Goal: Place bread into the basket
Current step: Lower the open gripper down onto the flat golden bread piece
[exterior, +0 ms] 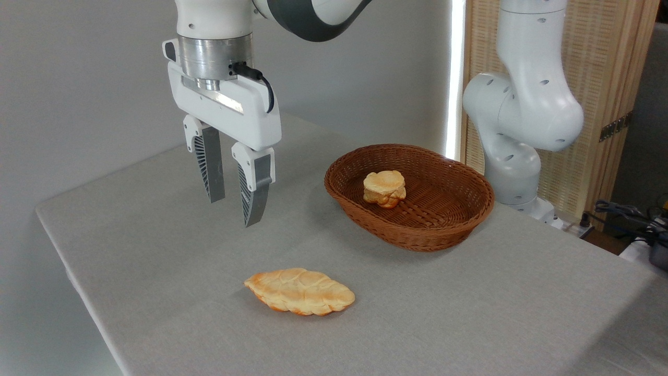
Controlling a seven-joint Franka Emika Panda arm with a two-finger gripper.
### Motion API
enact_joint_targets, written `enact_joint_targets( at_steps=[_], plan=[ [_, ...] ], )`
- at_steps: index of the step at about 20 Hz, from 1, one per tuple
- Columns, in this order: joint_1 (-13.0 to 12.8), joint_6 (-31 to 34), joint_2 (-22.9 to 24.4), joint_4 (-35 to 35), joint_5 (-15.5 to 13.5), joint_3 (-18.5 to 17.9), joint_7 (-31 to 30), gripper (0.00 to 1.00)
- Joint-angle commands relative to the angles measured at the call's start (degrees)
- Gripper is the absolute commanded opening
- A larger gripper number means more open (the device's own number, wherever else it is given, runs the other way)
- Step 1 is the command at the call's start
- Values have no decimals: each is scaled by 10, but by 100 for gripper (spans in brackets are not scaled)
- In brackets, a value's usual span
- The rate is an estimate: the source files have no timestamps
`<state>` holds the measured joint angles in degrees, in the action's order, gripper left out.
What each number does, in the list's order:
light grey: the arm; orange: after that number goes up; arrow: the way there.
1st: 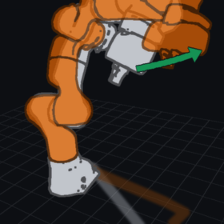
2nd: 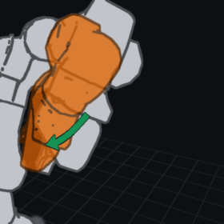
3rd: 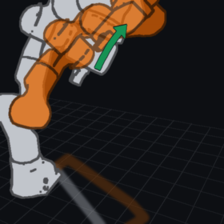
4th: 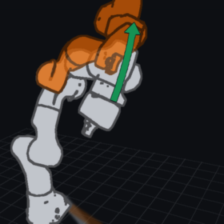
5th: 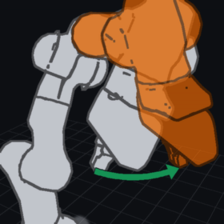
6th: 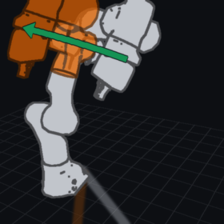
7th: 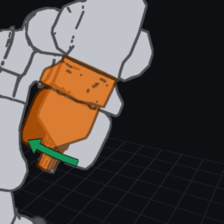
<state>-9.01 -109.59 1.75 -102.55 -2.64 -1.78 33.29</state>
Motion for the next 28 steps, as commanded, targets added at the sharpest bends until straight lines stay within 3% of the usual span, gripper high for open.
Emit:
enact_joint_targets(
  at_steps=[1, 13, 19, 26, 28],
  plan=[
    [8, 17, -1, 12, -8, 5, -2, 100],
    [7, 29, 3, 2, -7, 3, 0, 100],
    [9, 19, 1, -27, 0, -18, 13, 100],
    [9, 14, 1, -69, 1, -31, 180, 100],
    [9, 3, 1, -90, 1, -31, 253, 100]
  ],
)
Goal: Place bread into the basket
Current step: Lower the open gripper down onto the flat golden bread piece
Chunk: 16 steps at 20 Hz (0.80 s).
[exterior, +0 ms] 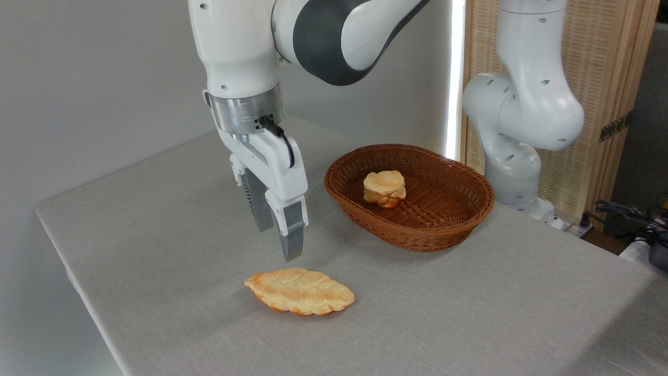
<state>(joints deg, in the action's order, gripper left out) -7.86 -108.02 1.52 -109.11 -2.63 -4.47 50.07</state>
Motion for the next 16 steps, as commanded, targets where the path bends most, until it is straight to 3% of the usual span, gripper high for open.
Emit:
enact_joint_targets(
  at_steps=[1, 9, 13, 16],
  plan=[
    [-2, -21, 3, -34, 1, -5, 122, 100],
    [-2, -90, -10, -76, 4, -5, 308, 100],
    [-2, -99, -24, -80, 43, -5, 374, 100],
    [-2, -103, -30, -80, 65, -4, 380, 100]
  ],
)
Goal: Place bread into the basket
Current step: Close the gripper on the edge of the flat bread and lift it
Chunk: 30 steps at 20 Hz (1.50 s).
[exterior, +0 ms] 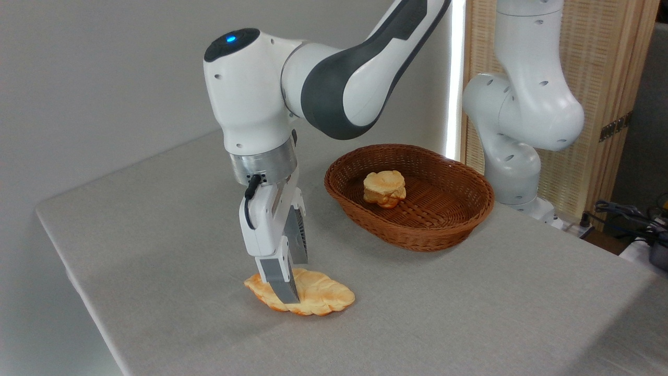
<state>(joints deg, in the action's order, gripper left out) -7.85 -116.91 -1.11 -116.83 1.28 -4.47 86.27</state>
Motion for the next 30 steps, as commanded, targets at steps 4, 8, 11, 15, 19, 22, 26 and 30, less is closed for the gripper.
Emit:
enact_joint_targets(
  at_steps=[4, 8, 11, 15, 19, 22, 26, 30],
  plan=[
    [-2, -25, -11, -2, 29, -4, 49, 100],
    [-3, -25, -20, -2, 29, -3, 51, 100],
    [-5, -24, -22, -2, 29, 2, 50, 100],
    [-5, -23, -21, -2, 29, 2, 50, 73],
    [-6, -18, -21, -2, 29, 2, 49, 47],
    [-6, -17, -21, -2, 29, 2, 49, 45],
    [-6, -14, -20, -2, 24, 3, 47, 45],
    [-7, -10, -3, 0, 11, 3, 17, 45]
  ],
)
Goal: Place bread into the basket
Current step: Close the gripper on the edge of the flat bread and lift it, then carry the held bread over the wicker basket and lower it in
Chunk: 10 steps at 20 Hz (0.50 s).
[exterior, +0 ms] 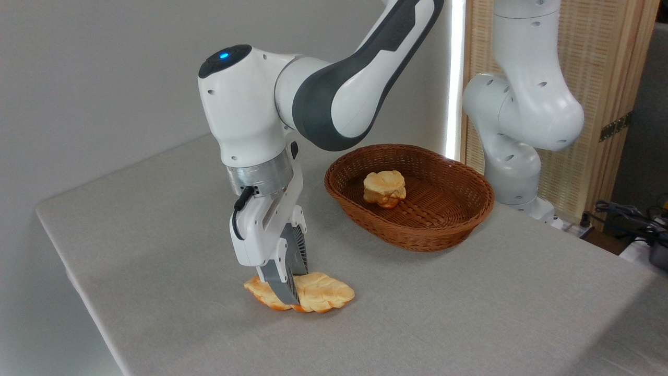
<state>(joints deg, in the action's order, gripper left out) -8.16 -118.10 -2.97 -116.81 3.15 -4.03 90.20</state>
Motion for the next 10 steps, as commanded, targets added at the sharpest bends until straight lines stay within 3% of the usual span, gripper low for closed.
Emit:
enact_joint_targets(
  at_steps=[1, 7, 10],
  plan=[
    [-5, 3, 20, 2, -11, -1, -33, 45],
    [-7, 57, 83, 17, -93, 1, -127, 46],
    [-8, 81, 114, 17, -111, 21, -268, 48]
  ],
)
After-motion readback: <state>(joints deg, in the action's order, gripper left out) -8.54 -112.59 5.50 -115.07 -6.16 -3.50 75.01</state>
